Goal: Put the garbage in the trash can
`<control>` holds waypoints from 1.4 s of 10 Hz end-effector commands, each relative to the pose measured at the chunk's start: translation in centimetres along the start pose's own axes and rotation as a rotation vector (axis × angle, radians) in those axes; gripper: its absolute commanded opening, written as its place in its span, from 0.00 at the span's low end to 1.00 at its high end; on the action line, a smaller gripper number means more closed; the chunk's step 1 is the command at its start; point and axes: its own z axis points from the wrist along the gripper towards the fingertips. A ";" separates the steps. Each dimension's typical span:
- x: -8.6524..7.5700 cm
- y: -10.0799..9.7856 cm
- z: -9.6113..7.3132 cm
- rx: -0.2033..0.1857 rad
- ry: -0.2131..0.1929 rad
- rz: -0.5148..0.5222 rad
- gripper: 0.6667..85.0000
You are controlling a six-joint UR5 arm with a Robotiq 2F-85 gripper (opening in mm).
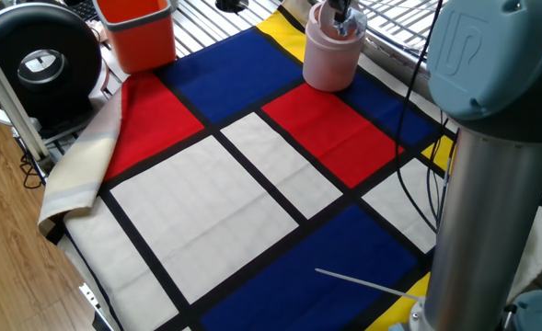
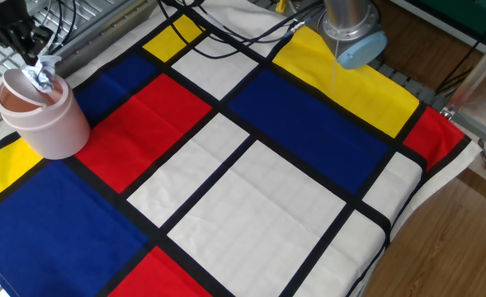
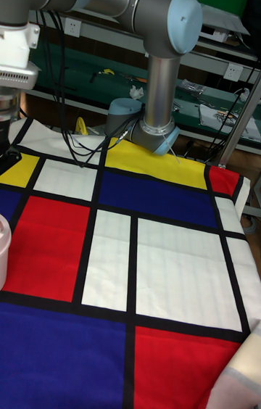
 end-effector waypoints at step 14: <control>-1.0 1.8 -1.1 -0.062 -0.058 -0.091 0.75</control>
